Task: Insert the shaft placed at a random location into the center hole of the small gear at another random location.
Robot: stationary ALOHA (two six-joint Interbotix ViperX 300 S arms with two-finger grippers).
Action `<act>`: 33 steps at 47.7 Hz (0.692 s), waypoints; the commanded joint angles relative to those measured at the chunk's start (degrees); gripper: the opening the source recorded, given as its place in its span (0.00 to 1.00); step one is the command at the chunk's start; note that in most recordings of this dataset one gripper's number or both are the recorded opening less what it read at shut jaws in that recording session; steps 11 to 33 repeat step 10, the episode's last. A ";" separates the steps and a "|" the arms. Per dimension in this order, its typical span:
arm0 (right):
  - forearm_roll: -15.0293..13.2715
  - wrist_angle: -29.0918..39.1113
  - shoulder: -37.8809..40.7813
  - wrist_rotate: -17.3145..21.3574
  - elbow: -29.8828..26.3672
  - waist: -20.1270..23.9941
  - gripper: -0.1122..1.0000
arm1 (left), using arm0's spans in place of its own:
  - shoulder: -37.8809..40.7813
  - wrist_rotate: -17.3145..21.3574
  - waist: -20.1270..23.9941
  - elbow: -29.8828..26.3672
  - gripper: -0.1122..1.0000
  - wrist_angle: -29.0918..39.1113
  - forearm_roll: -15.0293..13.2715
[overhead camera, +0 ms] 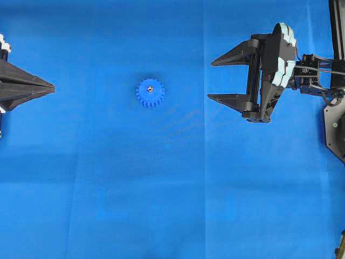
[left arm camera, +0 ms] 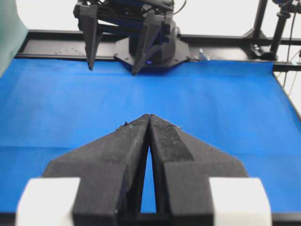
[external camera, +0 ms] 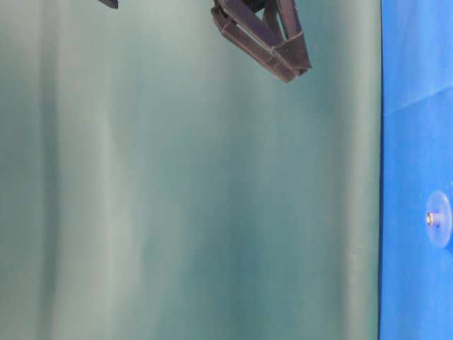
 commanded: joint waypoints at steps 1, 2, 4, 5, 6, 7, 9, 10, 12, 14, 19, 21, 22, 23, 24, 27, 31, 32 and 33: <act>0.18 -0.44 -0.62 0.09 -0.62 0.09 0.87 | 0.26 0.00 0.09 -0.53 0.10 -0.26 0.00; 0.26 -0.44 -0.70 0.09 -0.62 0.09 0.87 | 0.26 0.00 0.09 -0.53 0.10 -0.26 0.00; 0.18 -0.44 -0.70 0.00 -0.62 0.09 0.87 | 0.26 0.00 0.00 -0.53 0.10 -0.26 0.00; 0.18 -0.44 -0.70 0.09 -0.62 0.09 0.87 | 0.26 0.00 0.09 -0.53 0.10 -0.26 0.00; 0.18 -0.44 -0.70 0.09 -0.62 0.09 0.87 | 0.26 0.00 0.09 -0.62 0.10 -0.26 0.00; 0.18 -0.44 -0.70 0.09 -0.62 0.09 0.87 | 0.26 0.00 0.09 -0.53 0.10 -0.26 0.00; 0.18 -0.44 -0.70 0.09 -0.62 0.09 0.87 | 0.26 0.00 0.09 -0.62 0.10 -0.26 0.00; 0.18 -0.44 -0.70 0.09 -0.62 0.09 0.87 | 0.26 0.00 0.09 -0.62 0.10 -0.26 0.00; 0.18 -0.44 -0.70 0.09 -0.62 0.09 0.87 | 0.26 0.00 0.09 -0.62 0.10 -0.26 0.00; 0.18 -0.44 -0.70 0.09 -0.62 0.09 0.87 | 0.26 0.00 0.09 -0.62 0.10 -0.26 0.00; 0.18 -0.44 -0.70 0.09 -0.62 0.09 0.87 | 0.26 0.00 0.09 -0.62 0.10 -0.26 0.00; 0.18 -0.44 -0.70 0.09 -0.62 0.09 0.87 | 0.26 0.00 0.09 -0.62 0.10 -0.26 0.00; 0.18 -0.44 -0.70 0.09 -0.62 0.09 0.87 | 0.26 0.00 0.09 -0.62 0.10 -0.26 0.00; 0.18 -0.44 -0.70 0.09 -0.62 0.09 0.87 | 0.26 0.00 0.09 -0.62 0.10 -0.26 0.00; 0.18 -0.44 -0.70 0.09 -0.62 0.09 0.87 | 0.26 0.00 0.09 -0.62 0.10 -0.26 0.00; 0.18 -0.44 -0.70 0.09 -0.62 0.09 0.87 | 0.26 0.00 0.09 -0.62 0.10 -0.26 0.00; 0.18 -0.44 -0.70 0.09 -0.62 0.09 0.87 | 0.26 0.00 0.09 -0.62 0.10 -0.26 0.00; 0.18 -0.44 -0.70 0.09 -0.62 0.09 0.87 | 0.26 0.00 0.09 -0.62 0.10 -0.26 0.00; 0.18 -0.44 -0.70 0.09 -0.62 0.09 0.87 | 0.26 0.00 0.09 -0.62 0.10 -0.26 0.00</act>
